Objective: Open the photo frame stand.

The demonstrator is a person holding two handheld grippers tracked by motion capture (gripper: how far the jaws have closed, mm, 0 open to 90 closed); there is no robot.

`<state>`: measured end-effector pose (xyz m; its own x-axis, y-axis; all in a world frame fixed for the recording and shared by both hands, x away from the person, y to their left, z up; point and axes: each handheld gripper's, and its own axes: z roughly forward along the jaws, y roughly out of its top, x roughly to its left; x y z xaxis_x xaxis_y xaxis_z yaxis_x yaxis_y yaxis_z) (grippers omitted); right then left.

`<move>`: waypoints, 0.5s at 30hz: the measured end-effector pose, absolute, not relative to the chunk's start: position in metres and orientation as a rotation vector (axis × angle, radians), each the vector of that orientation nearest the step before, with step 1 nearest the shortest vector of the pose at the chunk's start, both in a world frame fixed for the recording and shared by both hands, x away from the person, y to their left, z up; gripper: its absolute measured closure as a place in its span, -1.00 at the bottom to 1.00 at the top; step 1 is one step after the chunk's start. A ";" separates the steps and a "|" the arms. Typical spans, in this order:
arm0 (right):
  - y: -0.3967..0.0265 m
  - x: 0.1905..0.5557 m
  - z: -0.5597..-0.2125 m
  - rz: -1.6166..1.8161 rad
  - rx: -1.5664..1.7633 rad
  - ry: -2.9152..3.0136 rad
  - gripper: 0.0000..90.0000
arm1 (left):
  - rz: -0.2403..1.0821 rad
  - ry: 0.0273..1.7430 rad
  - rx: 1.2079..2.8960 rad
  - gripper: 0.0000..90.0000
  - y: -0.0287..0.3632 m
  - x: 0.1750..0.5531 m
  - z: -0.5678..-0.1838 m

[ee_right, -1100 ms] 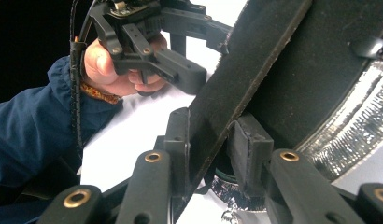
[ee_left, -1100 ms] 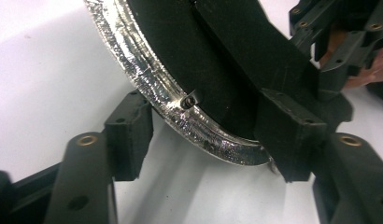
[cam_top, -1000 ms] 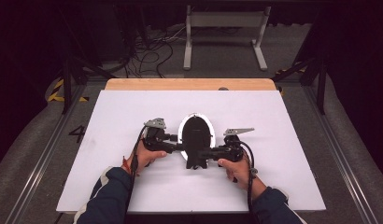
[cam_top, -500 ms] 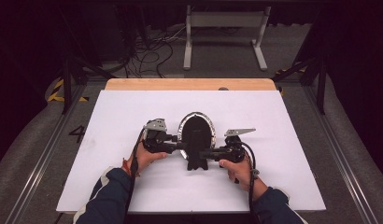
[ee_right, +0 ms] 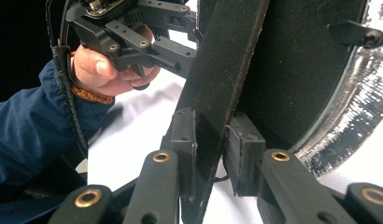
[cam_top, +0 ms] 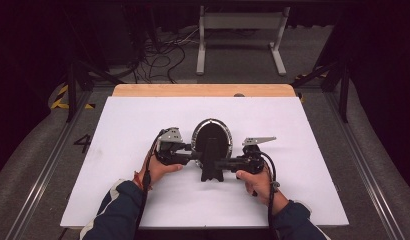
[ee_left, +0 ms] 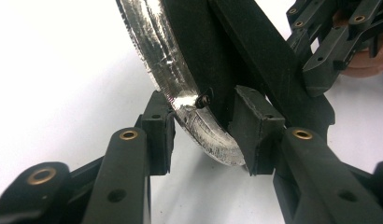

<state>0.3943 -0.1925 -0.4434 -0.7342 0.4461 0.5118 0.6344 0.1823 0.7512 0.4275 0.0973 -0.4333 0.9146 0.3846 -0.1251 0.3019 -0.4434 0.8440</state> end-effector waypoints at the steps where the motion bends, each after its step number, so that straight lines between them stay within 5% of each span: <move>1: -0.193 0.395 -0.443 -1.587 -1.055 -2.274 0.67 | 0.115 0.488 2.066 0.36 0.096 0.427 -0.432; 15: -0.193 0.392 -0.432 -1.612 -1.026 -2.337 0.69 | 0.400 0.455 2.048 0.58 0.093 0.417 -0.424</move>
<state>0.3916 -0.1927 -0.4325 -0.7622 0.4588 0.4566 0.5897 0.2014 0.7821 0.4168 0.0928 -0.4239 0.8764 0.4719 0.0959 0.1552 -0.4654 0.8714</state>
